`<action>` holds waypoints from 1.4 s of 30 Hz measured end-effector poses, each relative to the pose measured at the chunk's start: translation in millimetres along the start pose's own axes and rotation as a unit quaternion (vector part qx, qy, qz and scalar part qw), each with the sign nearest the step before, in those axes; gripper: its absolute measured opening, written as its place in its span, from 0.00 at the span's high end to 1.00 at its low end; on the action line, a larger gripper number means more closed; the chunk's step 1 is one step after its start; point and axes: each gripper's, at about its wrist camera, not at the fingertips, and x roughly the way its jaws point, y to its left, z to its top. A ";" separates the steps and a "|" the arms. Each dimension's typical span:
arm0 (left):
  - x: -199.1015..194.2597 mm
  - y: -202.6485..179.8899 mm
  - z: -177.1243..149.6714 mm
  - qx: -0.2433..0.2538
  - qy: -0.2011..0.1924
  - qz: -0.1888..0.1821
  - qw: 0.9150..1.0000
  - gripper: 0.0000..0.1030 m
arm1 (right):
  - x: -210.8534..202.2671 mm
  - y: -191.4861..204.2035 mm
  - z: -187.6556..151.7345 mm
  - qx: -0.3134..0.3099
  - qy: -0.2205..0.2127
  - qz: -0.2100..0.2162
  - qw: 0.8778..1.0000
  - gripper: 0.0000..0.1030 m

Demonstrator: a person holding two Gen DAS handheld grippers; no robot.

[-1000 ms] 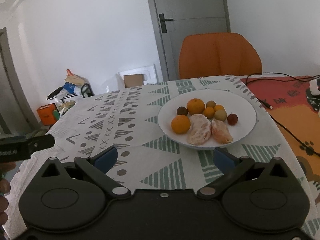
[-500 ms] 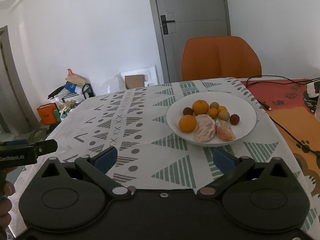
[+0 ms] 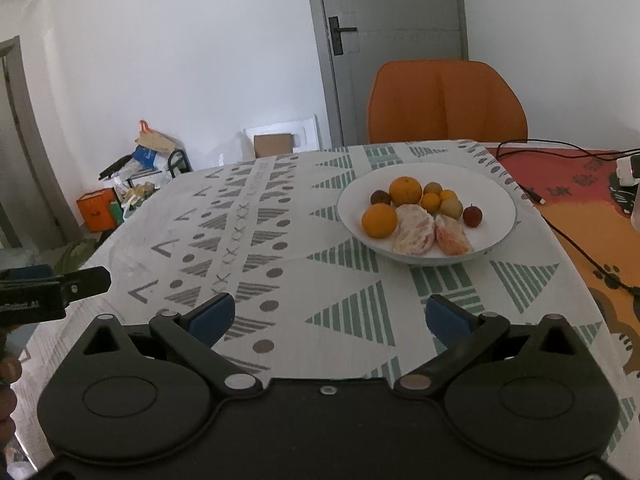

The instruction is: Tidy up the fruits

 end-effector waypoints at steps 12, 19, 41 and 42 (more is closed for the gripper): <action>0.5 4.1 -3.1 -0.002 0.003 0.002 1.000 0.00 | 0.2 2.5 -1.2 -0.006 -0.001 0.000 1.000 0.00; -1.2 5.2 -3.7 -0.001 0.001 0.002 1.000 0.00 | 2.5 3.8 -1.4 -0.005 -0.002 0.003 1.000 0.00; -8.8 11.8 -6.3 -0.005 -0.006 0.006 1.000 0.00 | 4.2 10.9 -0.7 -0.014 -0.001 0.010 1.000 0.00; -8.4 12.4 -6.3 -0.006 -0.006 0.006 1.000 0.00 | 4.4 11.2 -0.6 -0.014 -0.001 0.010 1.000 0.00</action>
